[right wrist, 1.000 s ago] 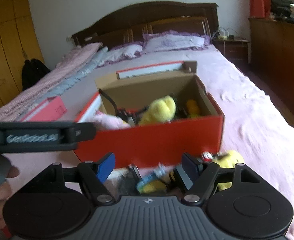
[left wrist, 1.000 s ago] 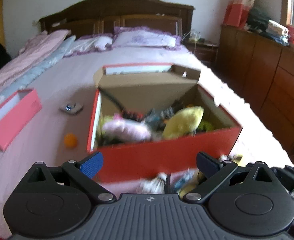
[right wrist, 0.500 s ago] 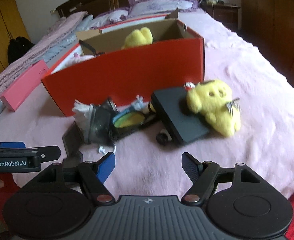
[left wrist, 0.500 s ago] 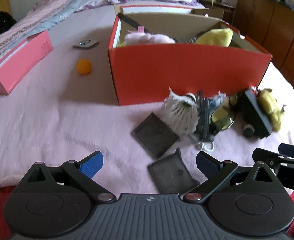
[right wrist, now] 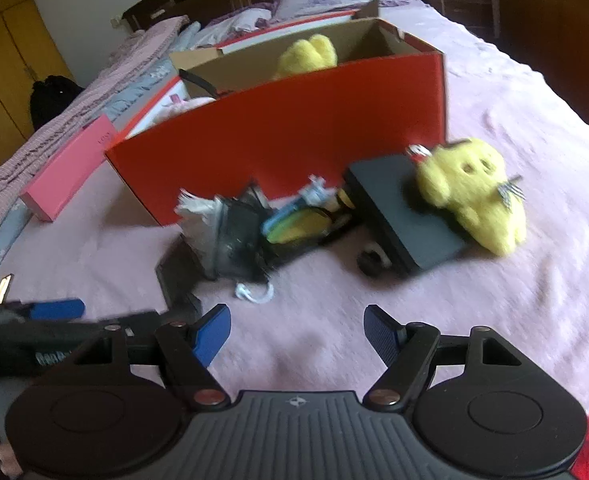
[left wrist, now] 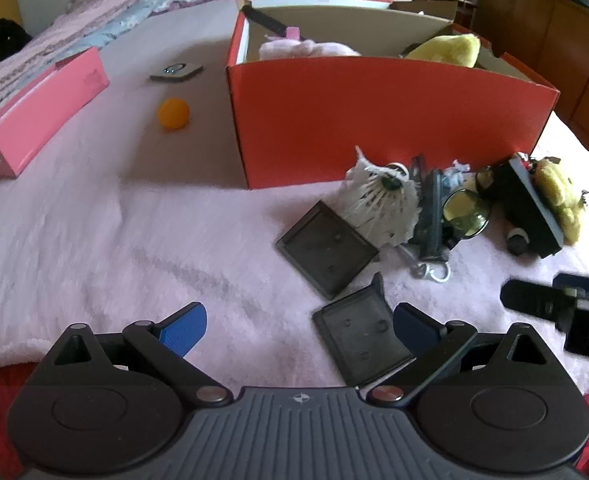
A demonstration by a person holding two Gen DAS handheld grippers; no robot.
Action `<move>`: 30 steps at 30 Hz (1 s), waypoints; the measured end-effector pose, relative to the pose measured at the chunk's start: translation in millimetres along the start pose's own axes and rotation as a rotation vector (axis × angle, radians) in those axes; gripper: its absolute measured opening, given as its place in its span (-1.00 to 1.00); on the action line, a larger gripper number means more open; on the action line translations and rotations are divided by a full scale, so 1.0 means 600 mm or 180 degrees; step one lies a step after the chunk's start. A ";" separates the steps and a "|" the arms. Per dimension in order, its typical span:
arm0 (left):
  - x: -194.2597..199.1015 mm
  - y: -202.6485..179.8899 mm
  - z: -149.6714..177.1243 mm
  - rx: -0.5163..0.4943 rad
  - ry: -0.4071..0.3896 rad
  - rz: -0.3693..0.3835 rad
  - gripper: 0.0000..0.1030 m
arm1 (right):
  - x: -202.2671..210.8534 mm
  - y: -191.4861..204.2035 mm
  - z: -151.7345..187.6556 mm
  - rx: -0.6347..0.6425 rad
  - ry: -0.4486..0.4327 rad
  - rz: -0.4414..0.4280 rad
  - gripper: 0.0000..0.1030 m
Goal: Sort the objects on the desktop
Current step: 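Withdraw both grippers from the shoebox back over the pile, then grasp a dark square plastic plate with the left gripper while the right grasps another plate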
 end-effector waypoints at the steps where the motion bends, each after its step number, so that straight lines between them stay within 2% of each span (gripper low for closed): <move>1: -0.001 0.002 0.001 0.0006 0.0007 -0.0007 0.95 | -0.002 0.006 -0.006 0.0016 -0.0009 -0.0026 0.47; 4: -0.005 0.006 0.004 0.0020 0.0023 -0.0019 0.95 | -0.012 0.027 -0.025 0.0064 -0.0061 -0.0121 0.43; 10: -0.003 0.013 0.006 0.0045 0.0028 -0.0027 0.95 | -0.048 0.073 -0.061 0.0235 -0.0141 -0.0176 0.17; 13: -0.002 0.016 0.005 0.0057 0.0014 -0.0023 0.95 | -0.071 0.088 -0.070 0.0339 -0.0131 -0.0122 -0.08; 15: -0.003 0.018 0.005 0.0071 0.0011 -0.0020 0.95 | -0.082 0.089 -0.071 0.0340 -0.0095 -0.0093 -0.39; 16: -0.003 0.020 0.005 0.0078 0.0009 -0.0017 0.95 | -0.086 0.088 -0.071 0.0327 -0.0074 -0.0095 -0.43; 17: -0.003 0.021 0.005 0.0086 0.0008 -0.0015 0.95 | -0.084 0.085 -0.070 0.0289 -0.0076 -0.0141 -0.60; 20: -0.004 0.021 0.005 0.0097 0.0004 0.0003 0.95 | -0.068 0.085 -0.064 0.0382 -0.0138 -0.0117 -0.76; 25: -0.005 0.016 0.006 0.0058 -0.0001 0.0042 0.95 | -0.030 0.069 -0.039 0.0470 -0.0186 -0.0210 -0.85; 30: -0.006 0.008 0.009 0.0014 -0.0001 0.0120 0.95 | 0.000 0.038 0.000 0.0475 -0.0032 -0.0251 -0.89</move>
Point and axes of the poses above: each gripper's, at about its wrist camera, not at the fingertips, and x roughly against the way its jaws point, y to its left, z to its underside, the point moved 2 cm from there along -x, roughly the way its jaws point, and after that the axes turned 8 degrees about z, right-handed, at the moved point
